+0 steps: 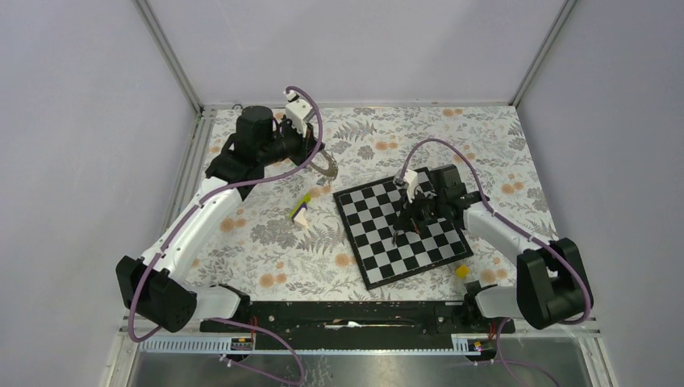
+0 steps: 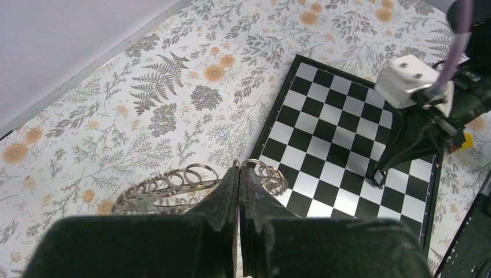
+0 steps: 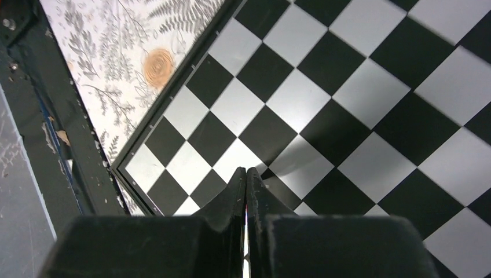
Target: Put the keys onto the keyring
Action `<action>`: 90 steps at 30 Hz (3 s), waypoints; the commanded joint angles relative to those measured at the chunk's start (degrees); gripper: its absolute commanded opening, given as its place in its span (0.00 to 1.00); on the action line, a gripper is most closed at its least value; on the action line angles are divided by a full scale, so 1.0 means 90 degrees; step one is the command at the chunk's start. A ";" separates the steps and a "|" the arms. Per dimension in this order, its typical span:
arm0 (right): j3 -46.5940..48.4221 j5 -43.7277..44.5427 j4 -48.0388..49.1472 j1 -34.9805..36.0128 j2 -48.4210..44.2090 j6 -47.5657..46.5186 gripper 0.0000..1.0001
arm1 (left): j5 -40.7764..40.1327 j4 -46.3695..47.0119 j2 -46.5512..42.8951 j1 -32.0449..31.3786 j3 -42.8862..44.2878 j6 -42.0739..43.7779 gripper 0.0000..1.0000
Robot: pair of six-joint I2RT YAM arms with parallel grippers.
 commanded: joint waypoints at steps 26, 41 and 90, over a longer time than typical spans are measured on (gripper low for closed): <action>0.0632 0.1268 -0.1508 -0.0102 0.0869 -0.1598 0.25 | 0.0652 0.0164 0.0014 -0.0024 0.0281 0.0190 0.00; 0.1648 0.1283 -0.2422 -0.0047 0.1572 -0.2263 0.42 | 0.0734 0.0118 -0.0001 -0.0025 0.0261 0.0299 0.00; 0.2618 0.3120 -0.3120 0.0581 0.0888 -0.1999 0.00 | -0.0178 0.0061 -0.0108 -0.0016 0.0359 0.0315 0.00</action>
